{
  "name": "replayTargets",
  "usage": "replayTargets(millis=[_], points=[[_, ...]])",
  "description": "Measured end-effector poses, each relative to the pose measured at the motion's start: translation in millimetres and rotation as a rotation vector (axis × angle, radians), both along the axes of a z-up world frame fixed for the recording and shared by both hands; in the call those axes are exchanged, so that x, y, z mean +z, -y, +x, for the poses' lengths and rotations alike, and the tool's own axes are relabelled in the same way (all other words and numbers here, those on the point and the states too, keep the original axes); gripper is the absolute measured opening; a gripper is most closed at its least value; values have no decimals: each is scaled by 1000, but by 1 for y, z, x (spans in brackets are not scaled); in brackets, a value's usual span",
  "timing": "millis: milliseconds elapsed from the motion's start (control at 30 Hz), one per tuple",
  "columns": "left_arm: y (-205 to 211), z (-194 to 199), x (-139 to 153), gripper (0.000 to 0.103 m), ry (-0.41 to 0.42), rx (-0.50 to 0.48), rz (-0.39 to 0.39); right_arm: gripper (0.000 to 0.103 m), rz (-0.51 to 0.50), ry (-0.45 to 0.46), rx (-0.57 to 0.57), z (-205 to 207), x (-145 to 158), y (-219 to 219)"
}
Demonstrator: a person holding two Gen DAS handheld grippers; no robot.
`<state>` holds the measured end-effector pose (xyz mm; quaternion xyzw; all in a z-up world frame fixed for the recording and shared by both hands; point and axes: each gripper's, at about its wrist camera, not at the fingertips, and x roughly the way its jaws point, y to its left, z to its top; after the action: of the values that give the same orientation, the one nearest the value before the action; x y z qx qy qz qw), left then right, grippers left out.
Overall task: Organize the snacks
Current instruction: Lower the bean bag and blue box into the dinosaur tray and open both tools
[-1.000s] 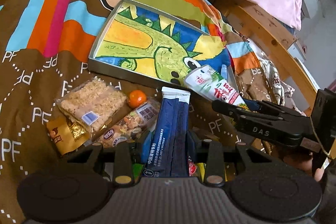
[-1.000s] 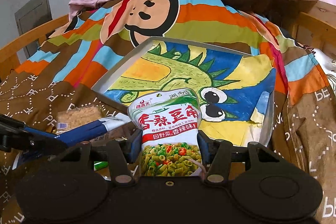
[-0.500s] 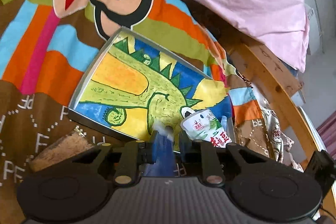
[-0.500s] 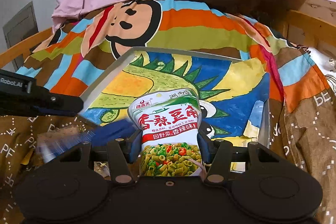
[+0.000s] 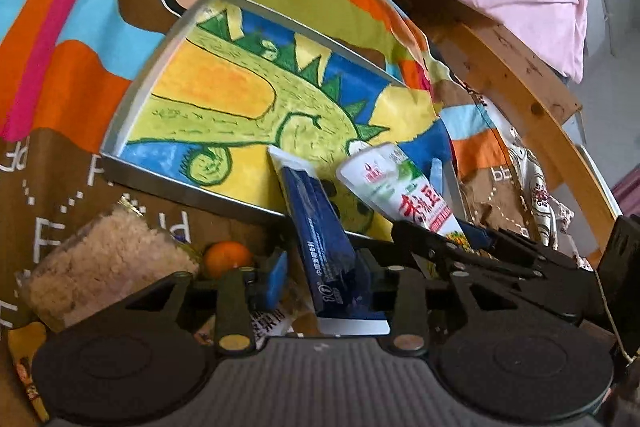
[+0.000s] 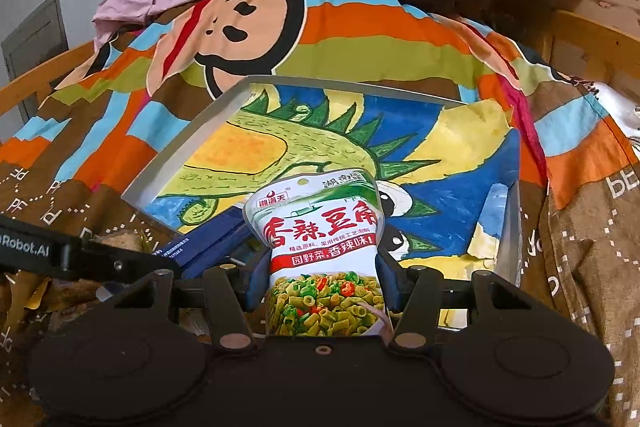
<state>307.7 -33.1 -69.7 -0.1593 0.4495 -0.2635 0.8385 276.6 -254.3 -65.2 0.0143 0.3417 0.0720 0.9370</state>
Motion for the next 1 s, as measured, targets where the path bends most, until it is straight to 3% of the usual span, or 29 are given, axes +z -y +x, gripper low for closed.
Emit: replayTargets(millis=[233, 333, 500, 567, 700, 800, 1000], points=[[5, 5, -3, 41, -32, -12, -47, 56, -25, 10, -7, 7, -2, 3], [5, 6, -3, 56, -35, -13, -57, 58, -49, 29, -16, 12, -2, 4], [4, 2, 1, 62, -10, 0, -32, 75, -63, 16, -50, 20, -9, 14], [2, -1, 4, 72, 1, 10, -28, 81, -71, 21, -72, 19, -7, 18], [-3, -9, 10, 78, 26, 25, -13, 93, -38, 56, -113, 11, 4, 25], [-6, -19, 18, 89, 55, 47, 8, 100, -4, 71, -136, 2, 14, 29], [-18, -50, 41, 102, 155, 103, 68, 102, 9, 103, -137, -33, 36, 22]])
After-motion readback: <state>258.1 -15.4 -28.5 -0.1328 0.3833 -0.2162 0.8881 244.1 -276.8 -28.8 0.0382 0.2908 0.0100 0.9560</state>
